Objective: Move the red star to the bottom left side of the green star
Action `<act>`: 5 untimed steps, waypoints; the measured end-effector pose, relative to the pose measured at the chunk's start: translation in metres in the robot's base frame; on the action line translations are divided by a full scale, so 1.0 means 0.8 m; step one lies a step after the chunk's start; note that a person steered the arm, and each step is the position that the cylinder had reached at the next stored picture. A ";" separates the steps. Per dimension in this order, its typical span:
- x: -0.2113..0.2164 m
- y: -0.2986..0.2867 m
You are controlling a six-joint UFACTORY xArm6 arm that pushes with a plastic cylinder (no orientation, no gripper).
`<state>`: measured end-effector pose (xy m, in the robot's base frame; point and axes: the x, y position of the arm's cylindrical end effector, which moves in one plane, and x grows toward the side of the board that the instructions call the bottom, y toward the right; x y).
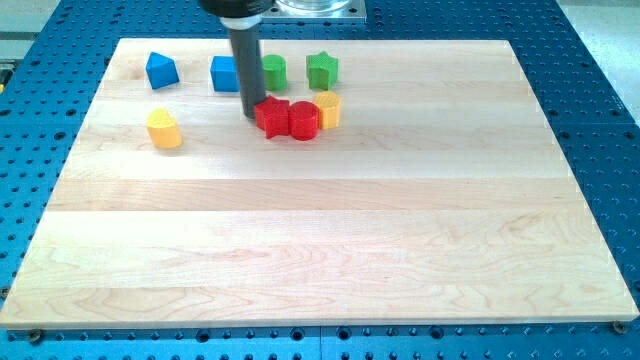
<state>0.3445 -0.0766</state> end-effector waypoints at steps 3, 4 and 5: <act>0.051 0.044; 0.070 0.021; 0.061 -0.015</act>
<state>0.3934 -0.0886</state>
